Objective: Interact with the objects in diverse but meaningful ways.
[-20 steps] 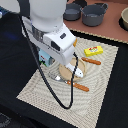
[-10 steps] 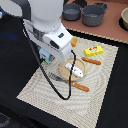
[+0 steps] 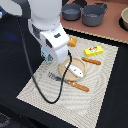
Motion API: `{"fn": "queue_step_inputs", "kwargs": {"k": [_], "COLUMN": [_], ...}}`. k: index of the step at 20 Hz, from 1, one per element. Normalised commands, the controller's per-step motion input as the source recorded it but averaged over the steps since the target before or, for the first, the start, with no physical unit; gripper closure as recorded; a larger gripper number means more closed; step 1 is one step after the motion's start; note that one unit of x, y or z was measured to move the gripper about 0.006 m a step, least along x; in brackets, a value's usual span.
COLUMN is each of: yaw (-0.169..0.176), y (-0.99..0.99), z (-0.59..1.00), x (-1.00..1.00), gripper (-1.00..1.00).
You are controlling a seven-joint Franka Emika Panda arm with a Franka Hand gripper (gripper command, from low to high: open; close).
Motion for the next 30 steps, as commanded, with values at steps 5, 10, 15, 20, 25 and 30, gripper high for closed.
{"fn": "queue_step_inputs", "kwargs": {"k": [5,10,15,20,25,30], "yaw": [-0.144,0.000,0.000,-0.004,-0.054,-0.063], "y": [0.13,0.30,0.23,0.13,-0.01,-0.01], "z": [0.06,-0.01,-0.13,-0.23,-0.03,-0.08], "x": [-0.32,-0.77,-0.59,-0.38,0.01,0.00], "gripper": [1.00,1.00,1.00,1.00,1.00,1.00]}}
